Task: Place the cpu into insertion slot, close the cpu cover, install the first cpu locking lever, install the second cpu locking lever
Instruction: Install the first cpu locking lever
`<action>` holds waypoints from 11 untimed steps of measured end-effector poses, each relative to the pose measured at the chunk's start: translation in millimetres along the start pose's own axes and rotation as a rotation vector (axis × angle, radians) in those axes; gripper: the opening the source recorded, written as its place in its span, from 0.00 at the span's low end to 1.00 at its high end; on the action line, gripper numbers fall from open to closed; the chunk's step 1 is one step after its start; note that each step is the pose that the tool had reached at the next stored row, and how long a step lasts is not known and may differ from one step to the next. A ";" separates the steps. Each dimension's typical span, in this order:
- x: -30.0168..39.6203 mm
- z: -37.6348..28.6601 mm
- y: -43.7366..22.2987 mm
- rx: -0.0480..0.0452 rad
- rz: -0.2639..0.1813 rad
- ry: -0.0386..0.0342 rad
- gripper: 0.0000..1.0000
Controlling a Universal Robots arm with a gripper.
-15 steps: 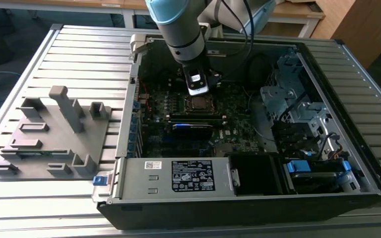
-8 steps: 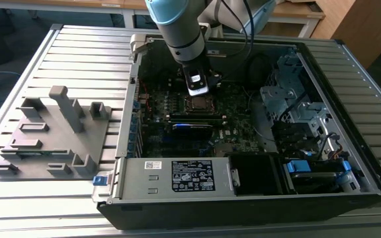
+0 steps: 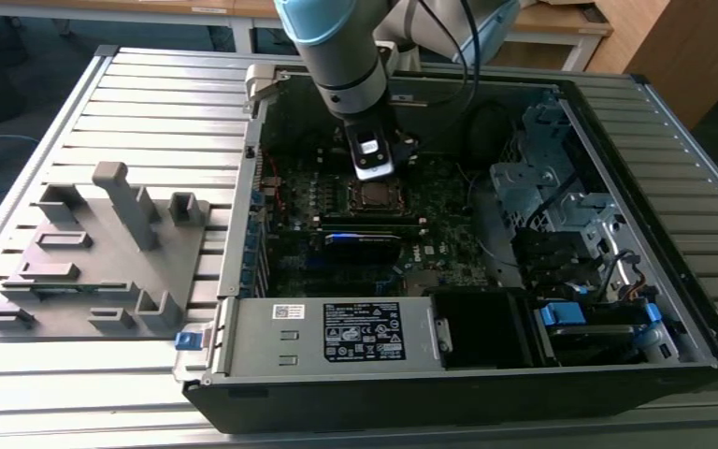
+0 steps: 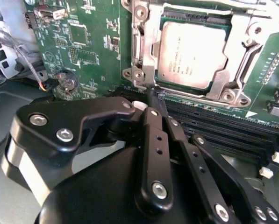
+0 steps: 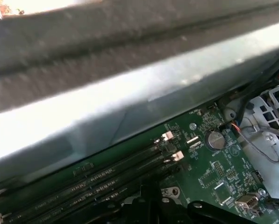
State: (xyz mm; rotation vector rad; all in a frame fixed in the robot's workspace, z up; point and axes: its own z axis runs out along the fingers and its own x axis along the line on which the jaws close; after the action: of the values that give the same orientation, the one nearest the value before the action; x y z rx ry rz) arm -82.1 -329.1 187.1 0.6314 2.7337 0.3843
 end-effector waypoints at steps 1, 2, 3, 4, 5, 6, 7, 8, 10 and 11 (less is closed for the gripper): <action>-1.0 -0.3 -1.2 -0.0012 0.001 0.0007 0.10; -1.9 -0.5 -2.5 -0.0037 0.002 0.0017 0.10; -2.5 -0.6 -3.5 -0.0065 0.003 0.0029 0.10; -3.1 -0.8 -4.5 -0.0089 0.004 0.0039 0.10; -3.5 -0.9 -5.2 -0.0131 0.005 0.0057 0.10; -3.8 -1.0 -5.7 -0.0158 0.007 0.0070 0.10; -3.9 -1.1 -6.0 -0.0170 0.007 0.0075 0.10; -4.0 -1.1 -6.1 -0.0177 0.007 0.0078 0.10; -4.0 -1.3 -6.0 -0.0183 0.008 0.0080 0.10; -4.2 -2.1 -5.8 -0.0182 0.008 0.0081 0.10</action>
State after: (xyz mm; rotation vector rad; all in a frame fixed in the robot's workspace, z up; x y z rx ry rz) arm -81.5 -336.5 188.1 0.6370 2.7331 0.4140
